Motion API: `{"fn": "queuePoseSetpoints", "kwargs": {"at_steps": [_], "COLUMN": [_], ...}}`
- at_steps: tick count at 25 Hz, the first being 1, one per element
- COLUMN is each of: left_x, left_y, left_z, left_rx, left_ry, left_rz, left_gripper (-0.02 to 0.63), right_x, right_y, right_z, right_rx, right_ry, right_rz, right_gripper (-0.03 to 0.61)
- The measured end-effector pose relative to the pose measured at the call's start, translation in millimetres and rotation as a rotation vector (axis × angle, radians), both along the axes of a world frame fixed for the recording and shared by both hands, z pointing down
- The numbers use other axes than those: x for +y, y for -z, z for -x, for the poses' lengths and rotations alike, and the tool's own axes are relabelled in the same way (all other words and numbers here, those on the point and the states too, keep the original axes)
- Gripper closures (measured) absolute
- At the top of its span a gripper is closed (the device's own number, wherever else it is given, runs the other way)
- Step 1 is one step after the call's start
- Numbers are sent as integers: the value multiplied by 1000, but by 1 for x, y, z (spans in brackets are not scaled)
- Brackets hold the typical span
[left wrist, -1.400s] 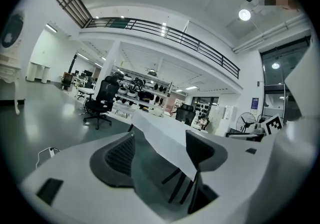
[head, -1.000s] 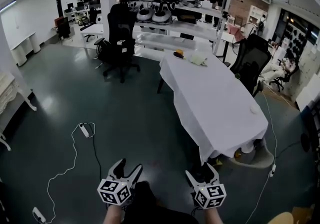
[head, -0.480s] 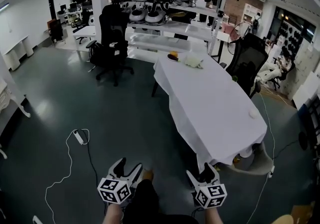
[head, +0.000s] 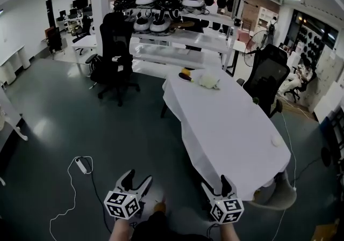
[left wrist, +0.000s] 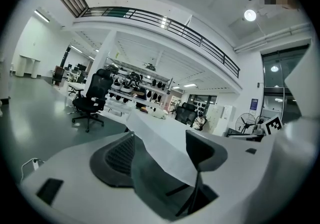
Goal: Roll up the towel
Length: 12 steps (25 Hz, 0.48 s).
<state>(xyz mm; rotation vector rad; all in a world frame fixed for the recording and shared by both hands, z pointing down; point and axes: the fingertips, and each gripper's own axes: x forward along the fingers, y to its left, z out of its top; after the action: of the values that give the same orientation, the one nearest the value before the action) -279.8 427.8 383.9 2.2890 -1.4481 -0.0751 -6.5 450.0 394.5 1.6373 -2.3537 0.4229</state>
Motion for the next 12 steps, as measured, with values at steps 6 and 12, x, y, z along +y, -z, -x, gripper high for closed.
{"fn": "queuePoseSetpoints", "kwargs": {"at_steps": [6,12], "left_x": [-72,-121], "left_y": [7,5], "left_z": [13,24], "left_rx": [-4,-5], "left_ry": [-25,-53], "left_rz": [-18,-28], "left_gripper": [281,281], "right_x": [-66,-106], "right_y": [5,-1], "right_z": [14,24], "right_rx": [-6,-10], "right_ry": [-24,-52], "right_rz": [-14,-18], "right_gripper": [201,201]}}
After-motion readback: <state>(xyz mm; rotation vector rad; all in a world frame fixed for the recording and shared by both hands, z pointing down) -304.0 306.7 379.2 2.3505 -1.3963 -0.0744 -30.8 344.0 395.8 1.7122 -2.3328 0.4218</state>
